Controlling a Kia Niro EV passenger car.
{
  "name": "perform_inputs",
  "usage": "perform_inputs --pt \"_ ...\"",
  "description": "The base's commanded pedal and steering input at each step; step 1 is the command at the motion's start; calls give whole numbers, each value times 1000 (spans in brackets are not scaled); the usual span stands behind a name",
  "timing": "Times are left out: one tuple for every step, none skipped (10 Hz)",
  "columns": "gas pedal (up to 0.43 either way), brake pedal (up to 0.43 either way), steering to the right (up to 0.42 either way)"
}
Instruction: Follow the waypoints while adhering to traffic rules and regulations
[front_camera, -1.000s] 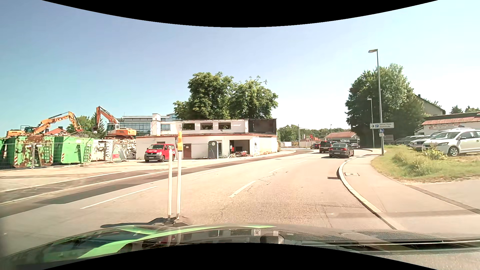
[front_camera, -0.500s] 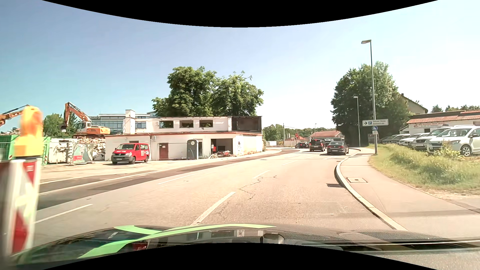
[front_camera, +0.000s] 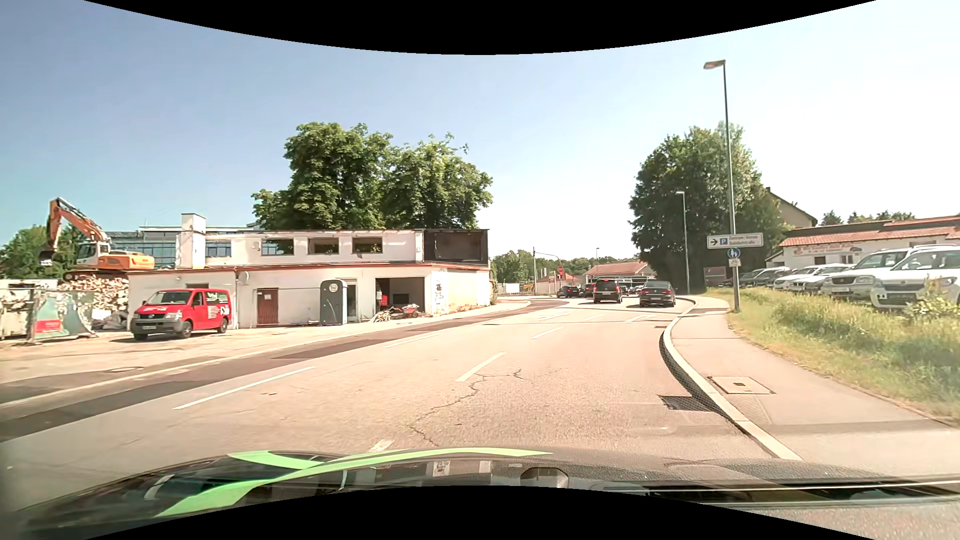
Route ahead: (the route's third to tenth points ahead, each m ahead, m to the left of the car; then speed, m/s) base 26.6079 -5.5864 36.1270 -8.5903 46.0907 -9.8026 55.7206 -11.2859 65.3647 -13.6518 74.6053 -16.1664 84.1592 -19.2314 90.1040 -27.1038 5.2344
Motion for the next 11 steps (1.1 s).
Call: perform_inputs --pt "189 0 106" --pt "189 0 105" --pt "189 0 103" --pt "189 0 99" --pt "189 0 95" --pt "189 0 94" --pt "177 0 94" --pt "150 0 95" --pt "130 0 99" --pt "130 0 102" --pt "138 0 106"
